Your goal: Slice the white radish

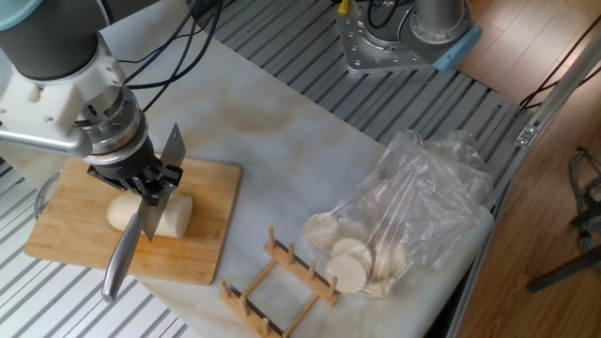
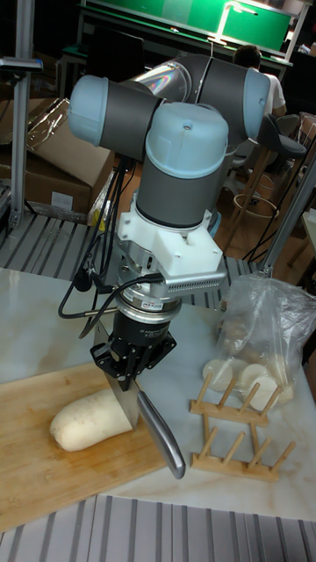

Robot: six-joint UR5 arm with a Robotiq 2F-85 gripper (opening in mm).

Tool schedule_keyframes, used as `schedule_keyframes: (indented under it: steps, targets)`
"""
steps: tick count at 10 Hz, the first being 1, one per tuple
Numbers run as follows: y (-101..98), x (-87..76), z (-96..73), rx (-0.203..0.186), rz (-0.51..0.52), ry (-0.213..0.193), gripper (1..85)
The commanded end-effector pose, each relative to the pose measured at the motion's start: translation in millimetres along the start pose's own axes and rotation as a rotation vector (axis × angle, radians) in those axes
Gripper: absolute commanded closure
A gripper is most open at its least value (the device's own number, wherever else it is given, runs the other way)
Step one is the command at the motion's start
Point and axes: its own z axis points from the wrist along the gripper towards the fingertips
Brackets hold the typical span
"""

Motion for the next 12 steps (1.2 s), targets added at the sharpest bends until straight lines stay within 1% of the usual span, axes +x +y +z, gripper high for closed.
schedule_keyframes:
  steps: [1, 5, 6, 12]
  targets:
    - [-1.8, -2.1, -0.3, 0.003, 0.002, -0.009, 84.3]
    - [-3.7, -1.9, 0.2, 0.010, 0.000, -0.009, 84.3]
    - [-5.6, -1.7, 0.9, 0.017, -0.002, -0.009, 84.3]
    - [-8.9, -0.1, 9.4, 0.026, -0.011, -0.004, 84.3]
